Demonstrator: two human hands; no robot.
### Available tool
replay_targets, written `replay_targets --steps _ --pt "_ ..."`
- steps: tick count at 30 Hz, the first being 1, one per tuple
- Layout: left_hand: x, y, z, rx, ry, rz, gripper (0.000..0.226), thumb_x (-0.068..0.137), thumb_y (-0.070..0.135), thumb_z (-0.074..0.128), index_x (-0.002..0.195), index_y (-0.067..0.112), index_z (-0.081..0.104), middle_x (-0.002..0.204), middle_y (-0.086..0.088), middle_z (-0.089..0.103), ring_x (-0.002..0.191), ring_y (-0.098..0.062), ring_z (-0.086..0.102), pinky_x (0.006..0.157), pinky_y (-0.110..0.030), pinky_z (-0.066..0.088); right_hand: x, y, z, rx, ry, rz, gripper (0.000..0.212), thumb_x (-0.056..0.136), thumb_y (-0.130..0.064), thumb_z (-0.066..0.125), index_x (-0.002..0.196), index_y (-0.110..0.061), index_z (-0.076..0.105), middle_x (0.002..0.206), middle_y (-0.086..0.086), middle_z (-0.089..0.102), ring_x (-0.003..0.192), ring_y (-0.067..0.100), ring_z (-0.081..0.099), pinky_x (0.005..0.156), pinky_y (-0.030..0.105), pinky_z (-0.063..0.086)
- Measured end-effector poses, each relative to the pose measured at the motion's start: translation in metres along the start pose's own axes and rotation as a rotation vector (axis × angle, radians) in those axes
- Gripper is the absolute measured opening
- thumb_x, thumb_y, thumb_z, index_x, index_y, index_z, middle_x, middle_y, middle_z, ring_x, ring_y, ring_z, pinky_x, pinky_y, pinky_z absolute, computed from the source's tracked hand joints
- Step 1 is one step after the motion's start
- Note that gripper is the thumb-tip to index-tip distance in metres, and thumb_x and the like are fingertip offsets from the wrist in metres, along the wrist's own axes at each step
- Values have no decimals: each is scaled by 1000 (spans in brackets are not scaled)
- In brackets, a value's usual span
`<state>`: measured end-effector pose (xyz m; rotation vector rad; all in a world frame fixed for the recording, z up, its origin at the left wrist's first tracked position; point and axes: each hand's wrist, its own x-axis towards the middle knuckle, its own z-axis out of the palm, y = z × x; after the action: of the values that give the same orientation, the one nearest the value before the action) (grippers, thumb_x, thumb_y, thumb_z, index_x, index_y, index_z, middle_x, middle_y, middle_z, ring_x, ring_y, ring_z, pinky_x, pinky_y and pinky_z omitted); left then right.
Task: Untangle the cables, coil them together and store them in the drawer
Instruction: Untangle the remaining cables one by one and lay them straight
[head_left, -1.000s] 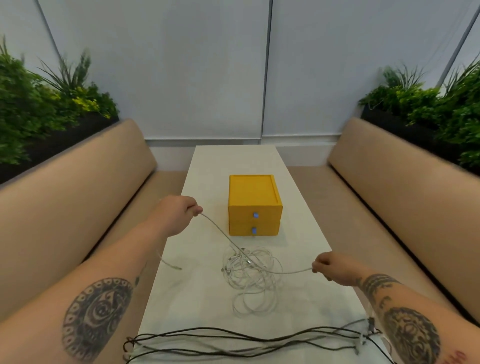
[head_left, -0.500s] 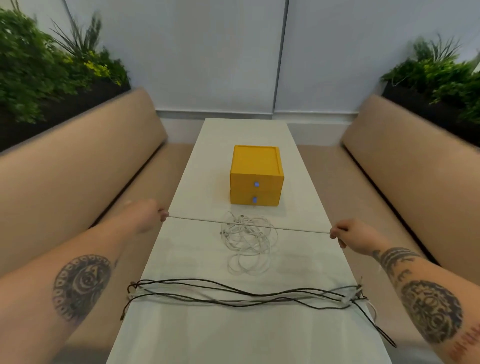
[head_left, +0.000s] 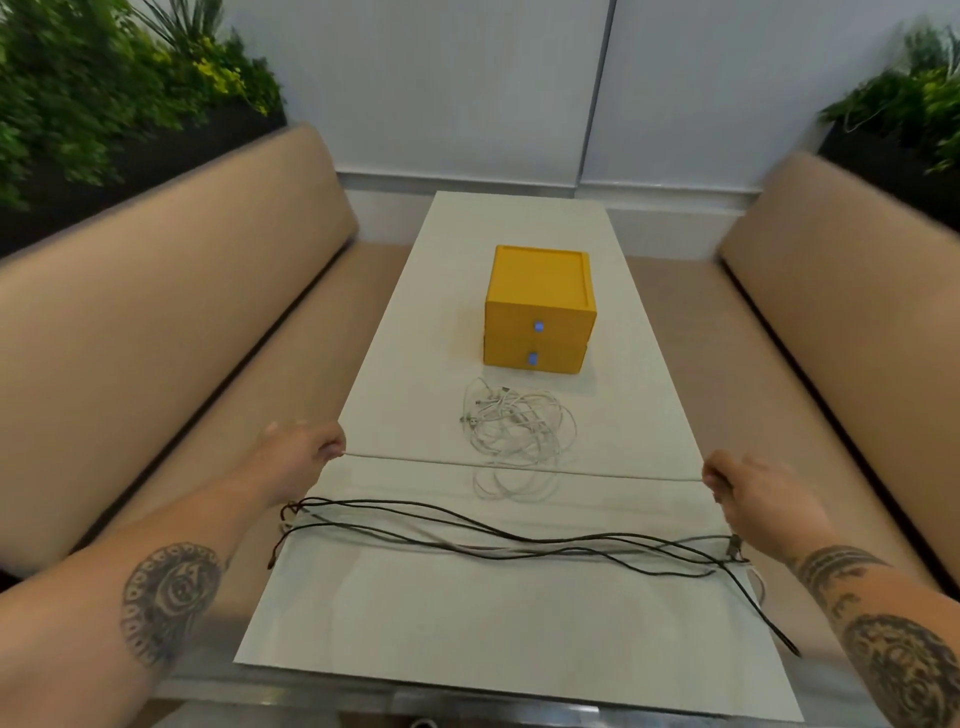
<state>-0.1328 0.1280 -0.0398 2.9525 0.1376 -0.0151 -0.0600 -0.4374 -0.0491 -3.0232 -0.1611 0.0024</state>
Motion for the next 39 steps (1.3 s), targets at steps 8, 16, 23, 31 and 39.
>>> replay_targets --steps 8,16,23,31,39 --pt "-20 -1 49 -178 -82 -141 26 91 13 54 72 31 57 79 9 60 79 -16 55 65 -25 39 -38 -2 78 136 -106 111 23 96 -24 56 77 -37 51 98 -10 54 107 19 49 82 34 31" --pt "-28 6 67 -131 -78 -67 13 95 35 51 93 41 62 100 19 65 102 -11 55 90 -35 45 -32 -49 66 152 -20 12 23 91 -33 55 114 -36 59 122 -14 56 126 15 46 107 38 23" --pt "-27 39 76 -97 -283 191 67 82 73 52 142 45 45 136 26 47 129 -4 38 104 -29 26 -38 -123 88 152 -205 -458 53 89 -62 47 137 -41 54 132 -14 52 125 14 46 102 36 33" --pt "-14 53 88 -110 -222 234 44 79 65 66 117 42 66 111 28 53 108 -1 42 85 -28 28 -36 -126 102 250 -151 -415 32 92 -48 61 122 -39 69 109 -9 62 105 18 51 88 36 42" --pt "-19 46 101 -207 -159 219 35 77 66 65 97 40 78 103 31 51 96 -4 46 90 -31 36 -59 -127 122 324 22 -340 42 91 -57 45 120 -38 69 99 -13 56 93 15 48 82 35 44"
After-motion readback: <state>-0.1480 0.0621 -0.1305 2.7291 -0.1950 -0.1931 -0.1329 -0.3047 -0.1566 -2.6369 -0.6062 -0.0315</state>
